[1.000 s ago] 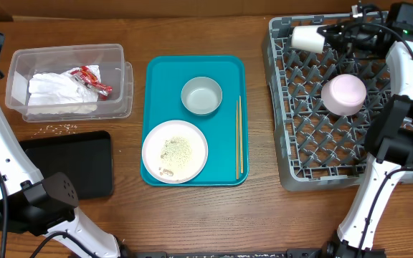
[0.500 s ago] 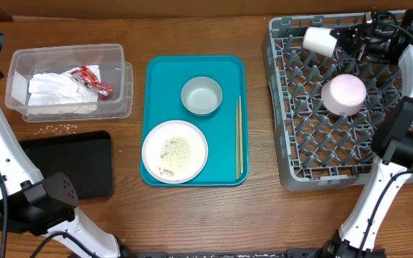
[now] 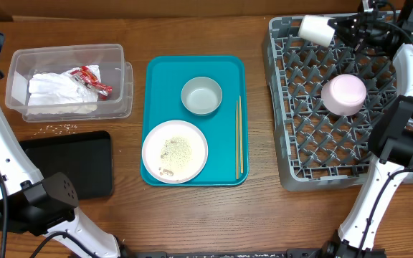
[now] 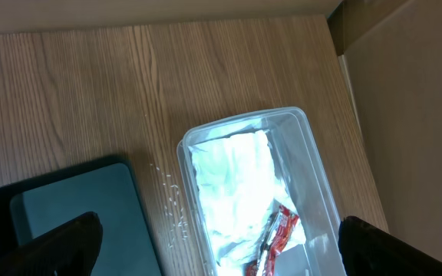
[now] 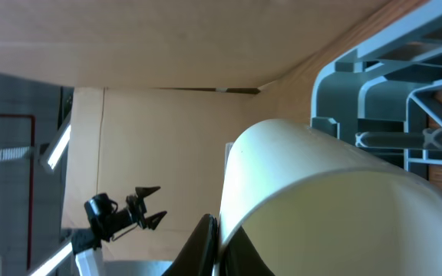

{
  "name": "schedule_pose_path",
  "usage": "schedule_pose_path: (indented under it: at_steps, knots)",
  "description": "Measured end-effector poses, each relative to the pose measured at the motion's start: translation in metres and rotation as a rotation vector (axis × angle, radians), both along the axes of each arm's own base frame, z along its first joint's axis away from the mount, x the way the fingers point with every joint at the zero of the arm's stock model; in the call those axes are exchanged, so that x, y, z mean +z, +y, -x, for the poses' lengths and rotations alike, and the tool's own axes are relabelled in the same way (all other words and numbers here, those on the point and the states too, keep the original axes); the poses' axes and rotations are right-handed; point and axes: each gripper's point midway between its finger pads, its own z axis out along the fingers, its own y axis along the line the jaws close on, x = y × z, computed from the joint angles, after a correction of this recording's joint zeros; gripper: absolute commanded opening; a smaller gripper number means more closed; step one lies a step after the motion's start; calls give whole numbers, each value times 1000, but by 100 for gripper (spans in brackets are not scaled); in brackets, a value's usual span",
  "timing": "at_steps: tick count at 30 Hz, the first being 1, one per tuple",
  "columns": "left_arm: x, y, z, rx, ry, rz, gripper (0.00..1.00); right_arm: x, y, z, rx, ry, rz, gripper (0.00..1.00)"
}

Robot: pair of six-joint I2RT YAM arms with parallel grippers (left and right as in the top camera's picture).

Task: Sort waste into correct bins and load items into the dishwasher
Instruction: 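Lower the white cup into the rack's back and release it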

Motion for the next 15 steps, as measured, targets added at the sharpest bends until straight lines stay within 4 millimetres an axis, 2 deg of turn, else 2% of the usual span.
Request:
schedule_pose_path:
  at_steps: [6,15]
  knots:
    - [0,0,0,0,0,0,100,-21,-2,0,-63,154,28,6]
    - [0,0,0,0,0,0,100,-29,-6,-4,-98,181,64,9]
